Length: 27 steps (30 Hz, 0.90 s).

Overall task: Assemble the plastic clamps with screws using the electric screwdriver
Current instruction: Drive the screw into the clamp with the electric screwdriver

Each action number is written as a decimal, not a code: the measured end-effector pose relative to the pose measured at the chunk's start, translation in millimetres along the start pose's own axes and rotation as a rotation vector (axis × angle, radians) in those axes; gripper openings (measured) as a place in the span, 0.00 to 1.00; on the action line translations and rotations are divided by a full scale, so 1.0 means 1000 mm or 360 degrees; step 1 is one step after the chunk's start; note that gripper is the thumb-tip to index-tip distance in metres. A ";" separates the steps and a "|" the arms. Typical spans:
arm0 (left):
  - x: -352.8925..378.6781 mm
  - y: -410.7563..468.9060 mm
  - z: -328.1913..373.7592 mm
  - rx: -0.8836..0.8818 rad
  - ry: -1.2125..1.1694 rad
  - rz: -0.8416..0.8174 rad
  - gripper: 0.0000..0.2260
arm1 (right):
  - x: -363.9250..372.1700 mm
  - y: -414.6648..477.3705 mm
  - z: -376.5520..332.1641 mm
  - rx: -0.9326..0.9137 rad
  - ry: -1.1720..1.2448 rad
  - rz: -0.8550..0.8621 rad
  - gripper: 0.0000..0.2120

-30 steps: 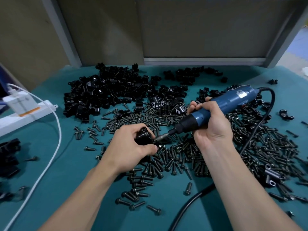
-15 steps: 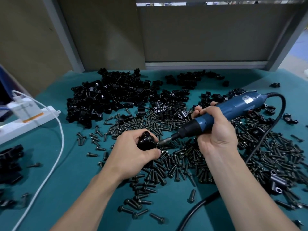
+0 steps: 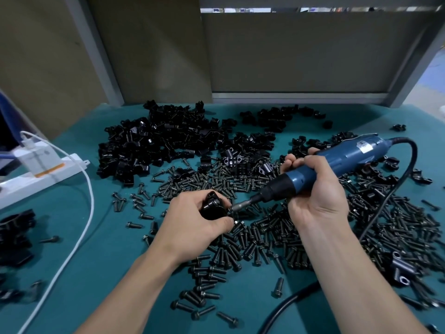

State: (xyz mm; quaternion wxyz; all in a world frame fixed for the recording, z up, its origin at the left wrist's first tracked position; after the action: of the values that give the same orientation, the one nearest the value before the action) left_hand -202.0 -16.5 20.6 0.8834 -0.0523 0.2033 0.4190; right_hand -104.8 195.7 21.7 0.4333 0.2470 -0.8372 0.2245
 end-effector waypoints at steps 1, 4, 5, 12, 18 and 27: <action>0.001 0.000 -0.001 -0.0013 -0.0002 -0.0014 0.11 | 0.001 0.000 0.000 -0.0006 -0.0010 -0.0007 0.14; 0.004 -0.001 -0.004 -0.0078 -0.0056 -0.0064 0.10 | 0.005 -0.001 0.001 -0.0005 -0.0044 -0.0055 0.13; 0.005 -0.001 -0.004 -0.0096 -0.0082 -0.0078 0.10 | 0.006 -0.002 0.002 -0.0003 -0.0056 -0.0073 0.13; 0.000 0.000 -0.008 -0.0118 -0.0049 -0.0031 0.10 | 0.010 -0.003 0.009 0.0013 -0.0102 -0.0132 0.12; -0.004 -0.002 -0.003 -0.0046 0.0106 0.0046 0.13 | 0.005 -0.002 0.015 0.0079 -0.0058 -0.0097 0.12; -0.005 -0.002 -0.002 -0.0053 0.0081 0.0091 0.15 | 0.009 -0.003 0.019 0.0101 -0.0017 -0.0155 0.13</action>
State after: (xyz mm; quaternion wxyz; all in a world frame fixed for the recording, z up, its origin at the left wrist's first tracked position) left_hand -203.8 -22.2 20.3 0.8647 -0.0718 0.2200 0.4458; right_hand -118.9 180.1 19.5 0.4310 0.3022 -0.8190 0.2283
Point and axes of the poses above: each hand's wrist, its own y-axis towards the middle knuckle, its own x-axis out of the palm, z = x × y, the point moved 10 cm from there along y, towards the middle knuckle, and after that the axes turned 5 degrees about -y, right-handed, at the moved point
